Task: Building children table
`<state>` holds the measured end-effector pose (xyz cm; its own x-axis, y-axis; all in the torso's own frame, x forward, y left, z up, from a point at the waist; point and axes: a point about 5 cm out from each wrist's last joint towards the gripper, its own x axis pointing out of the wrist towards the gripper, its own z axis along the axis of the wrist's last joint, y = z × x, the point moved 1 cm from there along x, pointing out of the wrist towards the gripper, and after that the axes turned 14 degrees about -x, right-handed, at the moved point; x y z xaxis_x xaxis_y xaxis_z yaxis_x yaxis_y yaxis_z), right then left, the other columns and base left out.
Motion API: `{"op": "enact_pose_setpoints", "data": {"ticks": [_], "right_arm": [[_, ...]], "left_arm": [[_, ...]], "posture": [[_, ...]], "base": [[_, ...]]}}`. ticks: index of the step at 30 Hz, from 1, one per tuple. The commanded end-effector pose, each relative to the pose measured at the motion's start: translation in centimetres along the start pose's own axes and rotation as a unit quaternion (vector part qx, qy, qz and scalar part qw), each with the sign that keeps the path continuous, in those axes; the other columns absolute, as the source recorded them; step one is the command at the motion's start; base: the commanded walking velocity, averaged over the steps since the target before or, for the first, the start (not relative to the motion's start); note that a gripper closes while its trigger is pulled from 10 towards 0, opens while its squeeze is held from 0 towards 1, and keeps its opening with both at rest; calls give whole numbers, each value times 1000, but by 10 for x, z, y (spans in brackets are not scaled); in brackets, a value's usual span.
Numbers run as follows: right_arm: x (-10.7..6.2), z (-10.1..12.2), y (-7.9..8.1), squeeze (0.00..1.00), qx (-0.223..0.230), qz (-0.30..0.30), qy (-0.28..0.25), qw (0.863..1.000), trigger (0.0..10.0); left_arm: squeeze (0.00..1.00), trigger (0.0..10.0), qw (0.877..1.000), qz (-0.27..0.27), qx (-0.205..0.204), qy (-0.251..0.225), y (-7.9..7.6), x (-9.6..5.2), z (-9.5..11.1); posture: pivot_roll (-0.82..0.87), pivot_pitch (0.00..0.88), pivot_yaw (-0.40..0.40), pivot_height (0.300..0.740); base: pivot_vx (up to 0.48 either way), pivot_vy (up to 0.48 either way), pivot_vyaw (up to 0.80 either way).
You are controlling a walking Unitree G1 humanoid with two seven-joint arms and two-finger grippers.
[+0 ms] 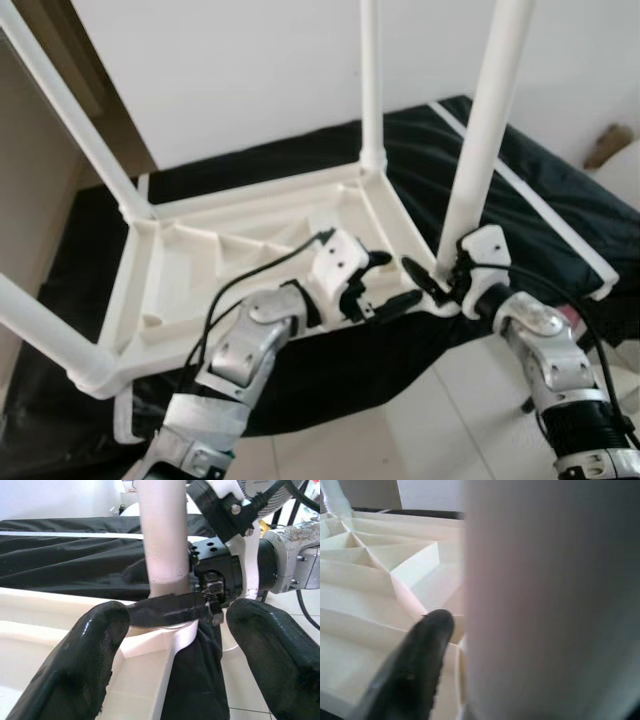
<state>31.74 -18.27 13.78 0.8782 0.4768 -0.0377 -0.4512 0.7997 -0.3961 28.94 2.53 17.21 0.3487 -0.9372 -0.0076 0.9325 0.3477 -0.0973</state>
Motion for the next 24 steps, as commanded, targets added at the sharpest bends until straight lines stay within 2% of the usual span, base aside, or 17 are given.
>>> {"op": "enact_pose_setpoints", "data": {"ticks": [1,9,10,13,17,18,21,22,23,24], "right_arm": [[3,0,6,0,6,20,-5,1000,0],[4,-5,4,0,27,5,3,1000,0],[4,-7,3,0,35,-5,14,999,10000],[5,-10,3,0,33,-15,25,999,10000],[8,-11,12,0,51,-82,51,994,10000],[8,-11,12,0,51,-82,51,994,10000],[9,-11,18,0,74,-131,69,986,10000],[9,-11,18,0,74,-131,69,986,10000],[9,-12,20,0,86,-159,80,980,10000],[9,-12,20,0,86,-159,80,980,10000]], "left_arm": [[0,10000,1000,9,6,3,3,-2,2],[0,10000,1000,8,6,11,5,-3,2],[0,10000,1000,4,5,14,4,-4,1],[0,10000,1000,2,5,18,3,-5,-1],[0,10000,1000,11,4,25,4,-9,-5],[0,10000,1000,11,4,25,4,-9,-5],[0,10000,1000,20,0,21,6,-11,-4],[0,10000,1000,20,0,21,6,-11,-4],[0,10000,999,25,0,20,7,-11,-4],[0,10000,999,25,0,20,7,-11,-4]], "posture": [[-113,0,128,740],[-115,0,135,740],[-118,0,138,740],[-115,0,137,740],[-100,0,123,740],[-100,0,123,740],[-91,0,116,740],[-91,0,116,740],[-91,0,116,740],[-91,0,116,740]], "base": [[0,0,0],[0,0,0],[0,0,0],[0,0,0],[0,0,0],[0,0,0],[0,0,0],[0,0,0],[0,0,0],[0,0,0]]}}
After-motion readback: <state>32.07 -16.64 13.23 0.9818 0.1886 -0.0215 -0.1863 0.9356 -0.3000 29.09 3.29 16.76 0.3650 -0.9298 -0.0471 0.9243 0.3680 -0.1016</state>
